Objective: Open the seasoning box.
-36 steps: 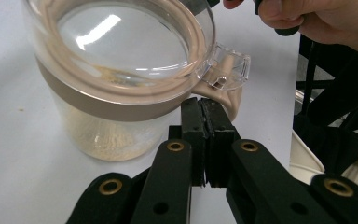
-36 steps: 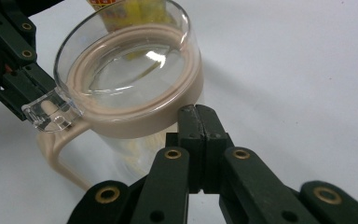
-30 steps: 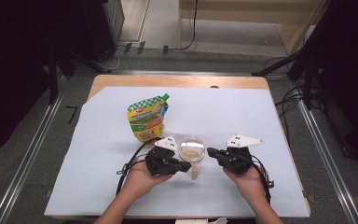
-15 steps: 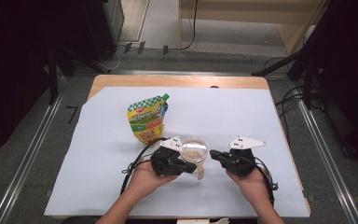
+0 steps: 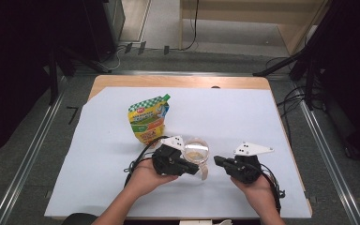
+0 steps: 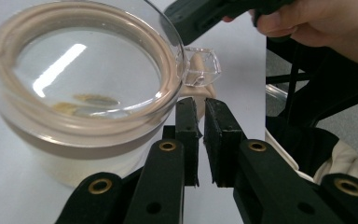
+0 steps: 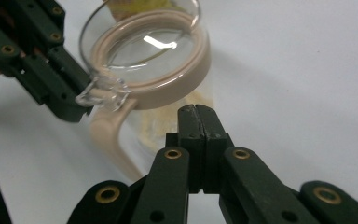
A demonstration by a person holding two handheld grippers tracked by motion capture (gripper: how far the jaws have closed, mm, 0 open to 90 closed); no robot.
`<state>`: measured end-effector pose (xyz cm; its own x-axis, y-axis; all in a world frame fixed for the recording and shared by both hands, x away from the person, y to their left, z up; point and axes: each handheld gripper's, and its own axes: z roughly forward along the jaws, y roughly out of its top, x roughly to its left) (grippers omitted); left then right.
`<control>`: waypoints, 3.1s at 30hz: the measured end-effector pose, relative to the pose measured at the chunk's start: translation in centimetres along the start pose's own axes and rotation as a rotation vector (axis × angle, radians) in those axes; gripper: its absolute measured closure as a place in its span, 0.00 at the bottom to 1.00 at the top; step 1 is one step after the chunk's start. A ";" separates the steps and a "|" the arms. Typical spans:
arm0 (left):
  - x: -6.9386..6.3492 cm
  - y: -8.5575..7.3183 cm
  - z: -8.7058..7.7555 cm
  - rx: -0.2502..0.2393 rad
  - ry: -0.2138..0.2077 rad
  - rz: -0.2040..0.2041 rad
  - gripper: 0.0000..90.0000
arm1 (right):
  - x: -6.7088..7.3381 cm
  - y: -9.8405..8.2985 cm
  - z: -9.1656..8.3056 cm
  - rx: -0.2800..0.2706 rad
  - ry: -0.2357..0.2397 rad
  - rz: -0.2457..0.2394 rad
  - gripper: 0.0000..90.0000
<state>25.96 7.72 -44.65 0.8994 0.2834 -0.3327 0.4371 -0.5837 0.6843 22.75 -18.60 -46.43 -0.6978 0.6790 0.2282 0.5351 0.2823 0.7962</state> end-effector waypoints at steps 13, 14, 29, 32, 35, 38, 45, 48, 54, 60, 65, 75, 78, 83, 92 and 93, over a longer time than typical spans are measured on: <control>1.5 -1.4 -3.5 -0.040 0.047 -0.047 0.87 | 3.2 -1.3 -1.4 0.013 0.071 -0.021 1.00; 1.7 -1.4 -3.7 -0.044 0.050 -0.058 0.84 | 3.4 -1.3 -1.4 0.018 0.075 -0.028 1.00; 2.8 -2.5 -4.7 -0.070 0.119 -0.114 0.64 | 5.5 -1.8 1.4 0.076 0.150 -0.079 1.00; 2.8 -2.6 -4.8 -0.075 0.129 -0.125 0.63 | 5.4 -1.8 1.7 0.082 0.153 -0.083 1.00; 2.9 -2.7 -4.9 -0.084 0.129 -0.139 0.61 | 5.2 -1.7 2.0 0.078 0.144 -0.083 1.00; 2.8 -2.9 -4.9 -0.084 0.138 -0.139 0.59 | 5.0 -1.7 2.1 0.079 0.140 -0.077 1.00; 2.8 -3.1 -4.8 -0.082 0.142 -0.126 0.54 | 4.4 -1.6 2.3 0.077 0.136 -0.070 1.00; 2.8 -3.1 -4.8 -0.087 0.142 -0.125 0.53 | 4.6 -1.6 2.3 0.082 0.126 -0.076 1.00; 2.8 -3.1 -4.7 -0.087 0.145 -0.122 0.51 | 4.4 -1.5 2.3 0.085 0.129 -0.084 1.00; 2.8 -3.1 -4.6 -0.087 0.148 -0.122 0.51 | 3.7 -1.5 2.0 0.087 0.101 -0.072 1.00; 2.7 -3.1 -4.4 -0.076 0.149 -0.114 0.52 | 2.3 -1.4 1.5 0.081 0.063 -0.031 1.00; 2.7 -3.1 -4.3 -0.072 0.144 -0.113 0.51 | 0.8 -1.3 1.2 0.075 0.031 -0.003 1.00; 2.7 -3.1 -4.2 -0.072 0.144 -0.116 0.51 | 0.4 -1.2 1.1 0.072 0.023 0.001 1.00; 2.6 -3.0 -4.1 -0.066 0.144 -0.109 0.51 | -0.4 -1.1 1.1 0.071 0.005 0.010 1.00; 2.6 -2.7 -3.5 -0.077 0.129 -0.110 0.49 | -2.3 -0.6 1.2 0.068 -0.024 0.035 1.00; 2.5 -2.6 -3.3 -0.069 0.131 -0.104 0.49 | -2.5 -0.6 1.3 0.070 -0.028 0.036 1.00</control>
<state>27.09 12.48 -45.13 0.8397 0.4388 -0.3199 0.5227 -0.4936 0.6951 24.79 -19.61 -48.17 -0.6643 0.7080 0.2399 0.5927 0.3033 0.7461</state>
